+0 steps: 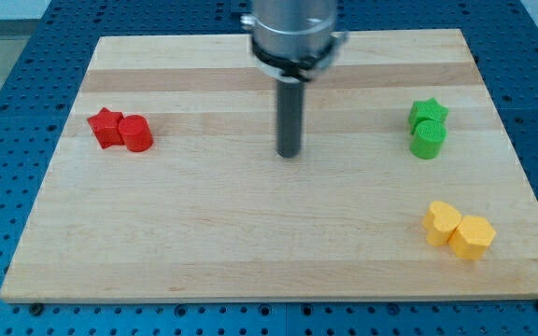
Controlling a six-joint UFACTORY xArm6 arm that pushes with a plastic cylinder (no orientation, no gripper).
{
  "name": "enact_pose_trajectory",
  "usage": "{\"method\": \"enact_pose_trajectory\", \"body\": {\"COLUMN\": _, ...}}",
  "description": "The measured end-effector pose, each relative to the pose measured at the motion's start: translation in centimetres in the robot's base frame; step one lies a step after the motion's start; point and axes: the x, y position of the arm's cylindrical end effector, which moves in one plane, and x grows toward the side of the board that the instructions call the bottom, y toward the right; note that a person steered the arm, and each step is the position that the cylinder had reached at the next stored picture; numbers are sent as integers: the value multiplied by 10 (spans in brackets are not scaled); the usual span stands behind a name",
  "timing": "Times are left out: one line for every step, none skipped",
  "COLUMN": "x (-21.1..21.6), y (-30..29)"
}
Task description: Move your arm towards the top center
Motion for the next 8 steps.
{"method": "enact_pose_trajectory", "body": {"x": -27, "y": -14}}
{"method": "enact_pose_trajectory", "body": {"x": -63, "y": -10}}
{"method": "enact_pose_trajectory", "body": {"x": -65, "y": -7}}
{"method": "enact_pose_trajectory", "body": {"x": -80, "y": 37}}
{"method": "enact_pose_trajectory", "body": {"x": -109, "y": 89}}
{"method": "enact_pose_trajectory", "body": {"x": -153, "y": 122}}
{"method": "enact_pose_trajectory", "body": {"x": -220, "y": 120}}
{"method": "enact_pose_trajectory", "body": {"x": -228, "y": 117}}
